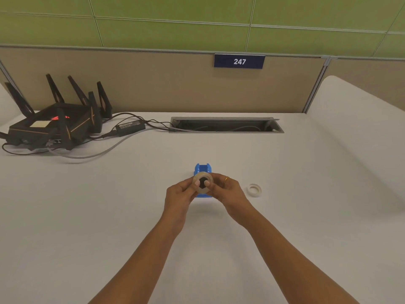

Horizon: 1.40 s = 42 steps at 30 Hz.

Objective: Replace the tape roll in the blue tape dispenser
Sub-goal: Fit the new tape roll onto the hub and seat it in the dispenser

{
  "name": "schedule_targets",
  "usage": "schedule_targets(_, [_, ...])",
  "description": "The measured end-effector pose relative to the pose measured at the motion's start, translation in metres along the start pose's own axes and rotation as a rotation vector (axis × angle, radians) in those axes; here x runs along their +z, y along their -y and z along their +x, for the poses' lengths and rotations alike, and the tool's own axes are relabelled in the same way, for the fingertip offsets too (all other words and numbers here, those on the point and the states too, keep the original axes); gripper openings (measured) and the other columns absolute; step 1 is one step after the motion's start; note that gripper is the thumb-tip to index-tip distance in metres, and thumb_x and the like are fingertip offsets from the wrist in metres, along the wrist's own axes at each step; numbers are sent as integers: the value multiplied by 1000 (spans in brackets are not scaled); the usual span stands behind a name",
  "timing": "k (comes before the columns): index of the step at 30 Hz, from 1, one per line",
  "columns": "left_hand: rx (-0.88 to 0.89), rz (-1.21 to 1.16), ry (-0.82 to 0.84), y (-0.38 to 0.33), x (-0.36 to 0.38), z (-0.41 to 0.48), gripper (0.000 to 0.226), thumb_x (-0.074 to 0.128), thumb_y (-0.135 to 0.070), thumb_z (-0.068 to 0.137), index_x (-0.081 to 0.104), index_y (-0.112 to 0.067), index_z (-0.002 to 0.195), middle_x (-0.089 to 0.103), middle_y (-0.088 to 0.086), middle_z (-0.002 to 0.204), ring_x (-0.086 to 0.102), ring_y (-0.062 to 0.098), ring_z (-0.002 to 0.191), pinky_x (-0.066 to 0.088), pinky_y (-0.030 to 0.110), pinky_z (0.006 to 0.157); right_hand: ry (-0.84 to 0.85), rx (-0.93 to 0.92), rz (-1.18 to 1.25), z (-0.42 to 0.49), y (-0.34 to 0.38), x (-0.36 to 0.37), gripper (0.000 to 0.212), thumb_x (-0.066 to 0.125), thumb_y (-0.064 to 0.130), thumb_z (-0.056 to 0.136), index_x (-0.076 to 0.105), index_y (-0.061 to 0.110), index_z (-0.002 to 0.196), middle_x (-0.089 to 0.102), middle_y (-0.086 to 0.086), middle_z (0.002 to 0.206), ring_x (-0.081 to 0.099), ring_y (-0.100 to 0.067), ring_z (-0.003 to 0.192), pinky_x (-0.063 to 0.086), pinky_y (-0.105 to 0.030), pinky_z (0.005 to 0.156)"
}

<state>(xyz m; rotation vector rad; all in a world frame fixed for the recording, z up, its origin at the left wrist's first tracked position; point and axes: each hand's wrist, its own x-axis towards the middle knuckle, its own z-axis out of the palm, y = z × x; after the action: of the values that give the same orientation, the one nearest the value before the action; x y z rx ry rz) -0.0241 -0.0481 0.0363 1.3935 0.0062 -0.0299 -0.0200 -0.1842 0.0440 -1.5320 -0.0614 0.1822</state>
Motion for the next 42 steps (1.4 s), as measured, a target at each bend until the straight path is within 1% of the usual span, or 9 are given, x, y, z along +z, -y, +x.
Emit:
schedule_targets(4, [8,-20,-8,2,-3,3,12,64,-28,77,73,-35,81,75,-11,85,66,14,96,49,29,89,5,1,27,1,-1,0,29,58,15,87,61,1,113,65,-21,114,62,-27,107,49,-32,97])
schedule_targets(7, [10,-33,18,2,-5,4,14,65,-35,69,73,-35,81,75,-12,83,68,10,92,52,22,83,9,-3,19,2,0,-1,28,58,15,87,62,1,111,66,-20,112,63,-25,104,48,-30,95])
schedule_targets(10, [-2,-43,20,4,-6,6,15,64,-28,74,74,-29,85,75,-12,82,68,7,88,54,16,76,2,0,9,3,-1,-3,28,59,15,86,63,2,111,67,-20,112,63,-25,104,47,-31,97])
schedule_targets(18, [-8,-29,16,6,-6,6,17,61,-23,80,74,-34,75,75,-13,80,68,9,88,51,25,83,-2,9,15,6,-4,-4,29,60,15,85,63,3,110,67,-20,111,64,-23,102,47,-32,97])
schedule_targets(26, [14,-60,44,9,-6,4,16,61,-26,79,74,-34,77,75,-13,82,68,6,87,52,12,69,3,11,40,6,-6,-5,28,63,15,83,65,3,108,68,-20,109,65,-25,101,49,-33,96])
schedule_targets(28, [18,-63,62,9,-5,4,12,65,-36,71,74,-35,79,75,-13,84,68,8,89,53,14,72,-15,3,51,6,-7,-3,28,62,16,83,64,3,108,68,-20,109,65,-26,102,49,-32,96])
schedule_targets(31, [20,-28,60,11,-6,5,26,69,-46,60,72,-37,84,74,-14,88,65,14,99,49,27,88,-34,1,66,6,-7,-1,28,63,17,83,64,3,108,67,-21,109,65,-26,102,50,-32,95])
schedule_targets(35, [21,-29,49,12,-7,4,29,71,-43,58,72,-35,85,74,-11,90,65,17,101,47,33,93,-10,8,71,6,-7,-2,29,64,16,83,65,2,108,67,-22,109,64,-28,102,49,-33,95])
schedule_targets(42, [8,-32,46,12,-8,4,16,66,-22,75,73,-35,81,74,-13,86,66,14,97,48,27,88,-18,-4,71,6,-8,-2,27,67,15,80,66,3,104,69,-19,105,67,-23,97,51,-29,91])
